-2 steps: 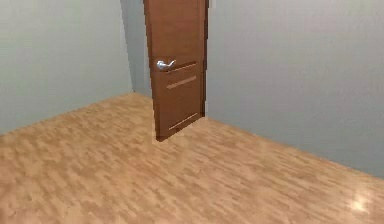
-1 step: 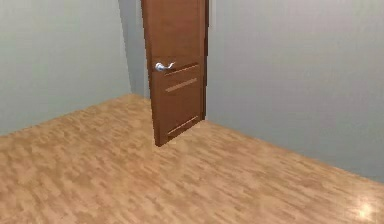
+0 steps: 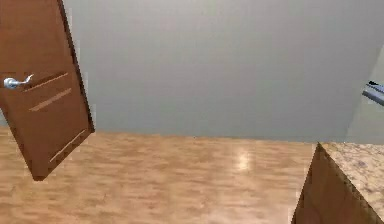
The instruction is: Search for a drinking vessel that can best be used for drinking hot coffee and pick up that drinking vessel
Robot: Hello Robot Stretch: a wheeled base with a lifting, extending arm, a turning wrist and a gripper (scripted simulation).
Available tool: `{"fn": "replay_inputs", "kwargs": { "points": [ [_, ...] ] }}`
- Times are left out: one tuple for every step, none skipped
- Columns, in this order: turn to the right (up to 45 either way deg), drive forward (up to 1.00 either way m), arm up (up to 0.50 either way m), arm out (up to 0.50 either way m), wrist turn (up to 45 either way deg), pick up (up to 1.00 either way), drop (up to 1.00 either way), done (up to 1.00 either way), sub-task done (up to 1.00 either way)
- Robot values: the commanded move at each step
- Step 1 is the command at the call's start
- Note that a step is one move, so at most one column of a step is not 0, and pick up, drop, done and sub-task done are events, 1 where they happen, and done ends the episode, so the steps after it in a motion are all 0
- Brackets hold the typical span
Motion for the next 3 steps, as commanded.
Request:
{"fn": "replay_inputs", "kwargs": {
  "points": [
    [0.0, 0.65, 0.00, 0.00, 0.0, 0.00, 0.00, 0.00, 0.00],
    [36.0, 0.00, 0.00, 0.00, 0.0, 0.00, 0.00, 0.00, 0.00],
    [0.0, 0.05, 0.00, 0.00, 0.0, 0.00, 0.00, 0.00, 0.00]
  ]
}}
